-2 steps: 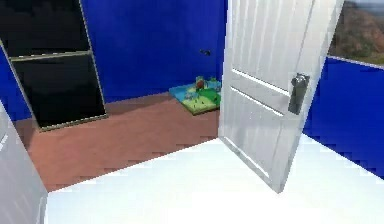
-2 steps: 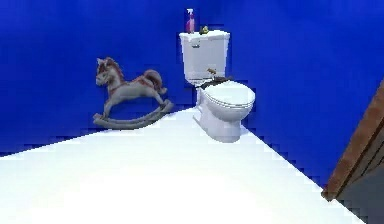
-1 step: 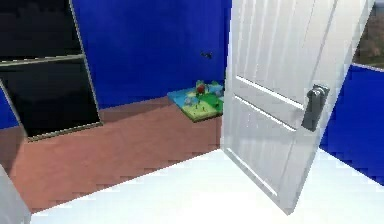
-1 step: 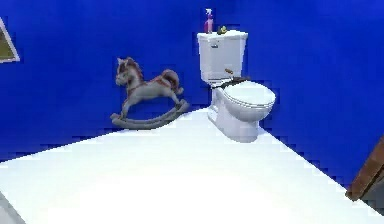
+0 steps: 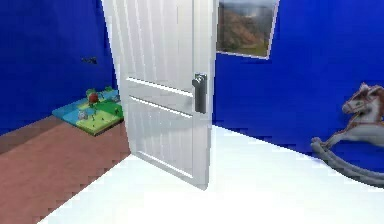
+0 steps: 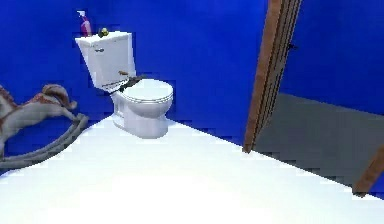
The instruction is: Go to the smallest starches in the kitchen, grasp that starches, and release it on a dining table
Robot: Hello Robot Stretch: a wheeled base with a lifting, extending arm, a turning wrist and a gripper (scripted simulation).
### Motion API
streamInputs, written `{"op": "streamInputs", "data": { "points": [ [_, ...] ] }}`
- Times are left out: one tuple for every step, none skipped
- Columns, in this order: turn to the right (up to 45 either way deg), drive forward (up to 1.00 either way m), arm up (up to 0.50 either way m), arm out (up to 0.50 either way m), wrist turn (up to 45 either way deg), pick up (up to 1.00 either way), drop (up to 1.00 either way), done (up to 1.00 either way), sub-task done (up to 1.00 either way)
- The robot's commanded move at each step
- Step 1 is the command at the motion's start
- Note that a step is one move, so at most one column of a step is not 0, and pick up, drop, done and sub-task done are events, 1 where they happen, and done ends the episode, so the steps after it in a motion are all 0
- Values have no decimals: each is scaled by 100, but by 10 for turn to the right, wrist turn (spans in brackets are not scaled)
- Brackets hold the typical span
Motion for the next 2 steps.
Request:
{"op": "streamInputs", "data": {
  "points": [
    [0, 20, 0, 0, 0, 0, 0, 0, 0],
    [450, 0, 0, 0, 0, 0, 0, 0, 0]
  ]
}}
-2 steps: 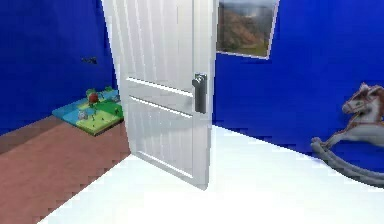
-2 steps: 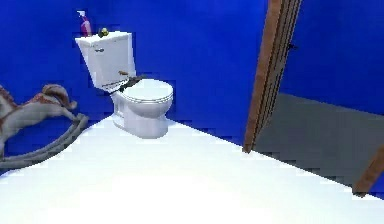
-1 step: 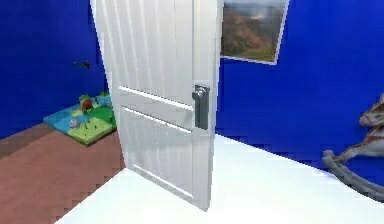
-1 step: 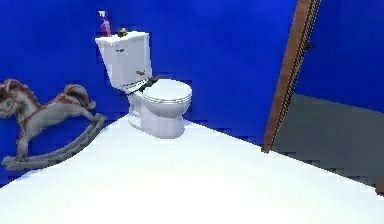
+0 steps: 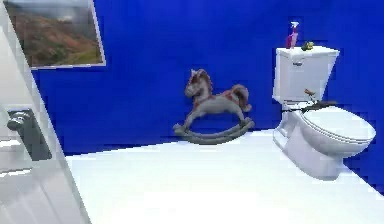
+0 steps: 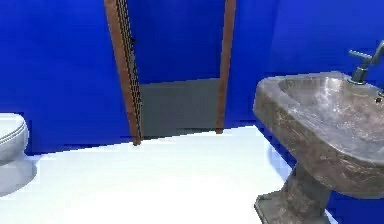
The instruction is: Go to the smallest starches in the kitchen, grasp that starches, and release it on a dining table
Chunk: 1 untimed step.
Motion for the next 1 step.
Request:
{"op": "streamInputs", "data": {
  "points": [
    [450, 0, 0, 0, 0, 0, 0, 0, 0]
  ]
}}
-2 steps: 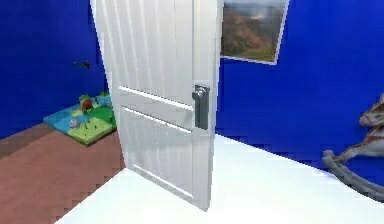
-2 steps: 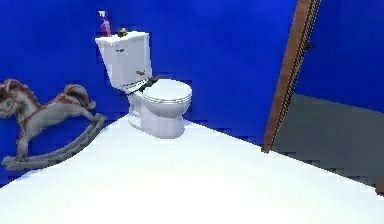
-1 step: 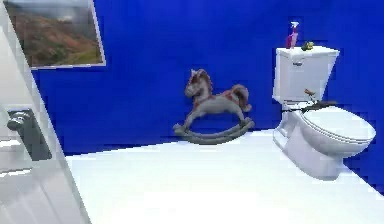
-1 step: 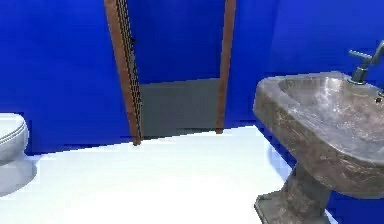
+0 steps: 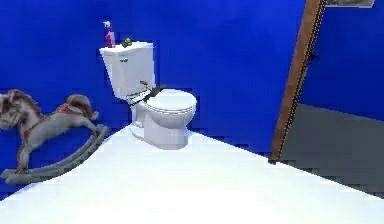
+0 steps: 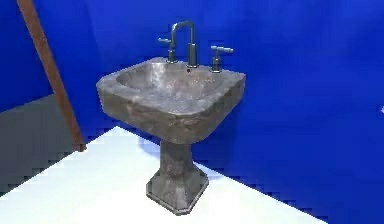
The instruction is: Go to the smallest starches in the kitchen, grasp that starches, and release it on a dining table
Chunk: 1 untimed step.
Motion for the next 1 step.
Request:
{"op": "streamInputs", "data": {
  "points": [
    [330, 0, 0, 0, 0, 0, 0, 0, 0]
  ]
}}
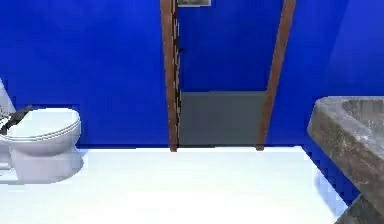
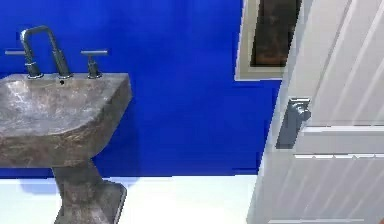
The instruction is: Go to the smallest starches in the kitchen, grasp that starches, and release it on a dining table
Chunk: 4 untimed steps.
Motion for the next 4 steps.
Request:
{"op": "streamInputs", "data": {
  "points": [
    [0, 100, 0, 0, 0, 0, 0, 0, 0],
    [30, 0, 0, 0, 0, 0, 0, 0, 0],
    [0, 15, 0, 0, 0, 0, 0, 0, 0],
    [270, 0, 0, 0, 0, 0, 0, 0, 0]
  ]
}}
